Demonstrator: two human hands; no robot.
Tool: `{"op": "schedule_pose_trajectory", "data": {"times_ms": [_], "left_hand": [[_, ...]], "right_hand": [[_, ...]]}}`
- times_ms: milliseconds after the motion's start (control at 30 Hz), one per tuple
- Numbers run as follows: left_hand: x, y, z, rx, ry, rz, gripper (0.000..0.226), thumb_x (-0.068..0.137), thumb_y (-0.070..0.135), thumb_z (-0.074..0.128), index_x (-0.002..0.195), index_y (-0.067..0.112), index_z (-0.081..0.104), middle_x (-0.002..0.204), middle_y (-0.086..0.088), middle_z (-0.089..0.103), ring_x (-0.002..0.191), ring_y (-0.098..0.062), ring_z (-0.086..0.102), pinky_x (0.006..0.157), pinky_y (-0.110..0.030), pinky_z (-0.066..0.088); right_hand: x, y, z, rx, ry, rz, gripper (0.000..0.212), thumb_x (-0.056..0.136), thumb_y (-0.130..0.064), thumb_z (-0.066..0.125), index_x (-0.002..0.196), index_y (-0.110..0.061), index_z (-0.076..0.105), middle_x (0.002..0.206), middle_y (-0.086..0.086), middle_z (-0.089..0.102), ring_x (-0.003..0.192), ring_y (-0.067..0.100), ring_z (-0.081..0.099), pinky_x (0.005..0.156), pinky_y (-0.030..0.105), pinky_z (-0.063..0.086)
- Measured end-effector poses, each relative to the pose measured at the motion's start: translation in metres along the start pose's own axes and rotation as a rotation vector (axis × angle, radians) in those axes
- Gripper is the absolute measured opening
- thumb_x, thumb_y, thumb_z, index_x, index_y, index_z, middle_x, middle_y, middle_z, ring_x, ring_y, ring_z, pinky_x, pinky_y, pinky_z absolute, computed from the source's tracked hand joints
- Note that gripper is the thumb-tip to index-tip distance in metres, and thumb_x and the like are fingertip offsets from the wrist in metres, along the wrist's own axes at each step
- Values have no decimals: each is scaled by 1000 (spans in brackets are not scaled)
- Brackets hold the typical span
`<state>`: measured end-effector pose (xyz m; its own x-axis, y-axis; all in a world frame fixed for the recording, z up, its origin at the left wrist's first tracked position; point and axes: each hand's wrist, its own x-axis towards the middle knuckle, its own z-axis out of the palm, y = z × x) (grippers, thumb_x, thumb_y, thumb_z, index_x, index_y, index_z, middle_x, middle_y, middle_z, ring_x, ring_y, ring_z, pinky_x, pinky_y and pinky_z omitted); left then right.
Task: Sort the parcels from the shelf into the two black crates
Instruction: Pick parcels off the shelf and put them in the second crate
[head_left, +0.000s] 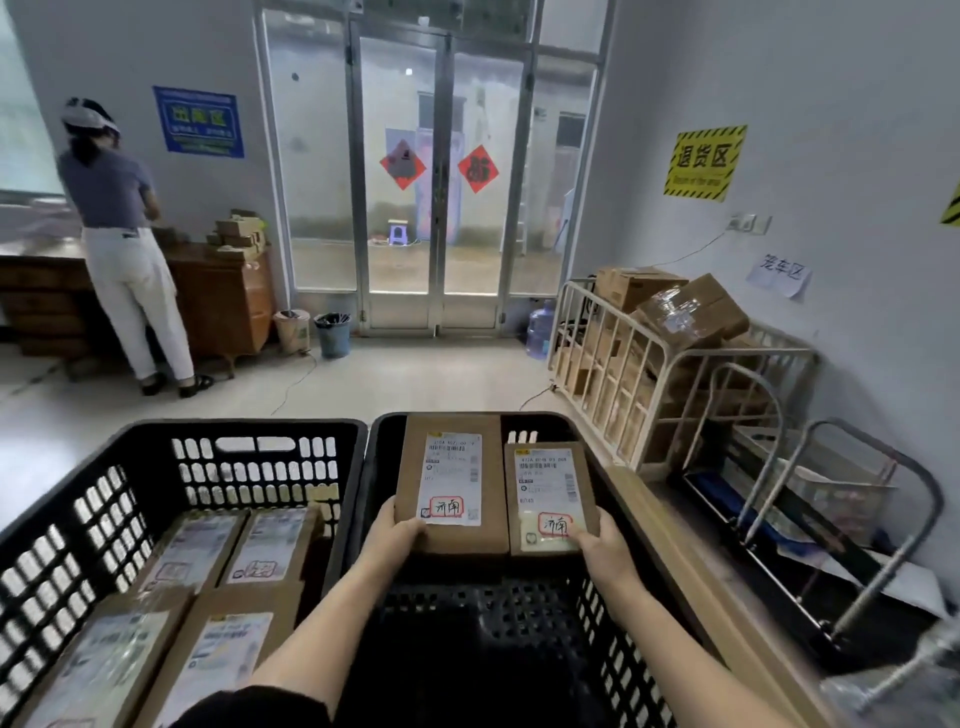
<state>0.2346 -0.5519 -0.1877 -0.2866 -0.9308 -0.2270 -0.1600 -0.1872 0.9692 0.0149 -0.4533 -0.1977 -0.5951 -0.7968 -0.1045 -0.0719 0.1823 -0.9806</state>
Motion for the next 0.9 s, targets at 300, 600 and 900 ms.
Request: {"op": "schedule_pose_trajectory", "data": {"times_ms": [300, 600, 900], "left_hand": [[55, -48, 37, -8, 234, -240, 43, 87, 9, 53, 129, 8, 49, 124, -13, 60, 112, -30, 55, 101, -40, 44], [87, -91, 37, -4, 222, -312, 55, 78, -10, 51, 129, 11, 49, 115, -12, 64, 107, -29, 59, 94, -35, 47], [91, -115, 28, -7, 223, -312, 56, 81, -8, 59, 132, 12, 46, 116, -10, 63, 108, -26, 59, 96, -35, 45]], "right_hand": [[74, 65, 17, -21, -49, 295, 36, 87, -4, 51, 123, -6, 51, 96, 7, 63, 80, 17, 60, 58, 22, 43], [113, 115, 42, 28, -83, 377, 43, 87, -5, 53, 130, -8, 48, 103, 10, 64, 85, 21, 63, 62, 26, 48], [126, 138, 55, -27, -128, 323, 39, 90, -9, 53, 129, -13, 47, 89, -6, 61, 76, 6, 59, 50, 10, 44]]}}
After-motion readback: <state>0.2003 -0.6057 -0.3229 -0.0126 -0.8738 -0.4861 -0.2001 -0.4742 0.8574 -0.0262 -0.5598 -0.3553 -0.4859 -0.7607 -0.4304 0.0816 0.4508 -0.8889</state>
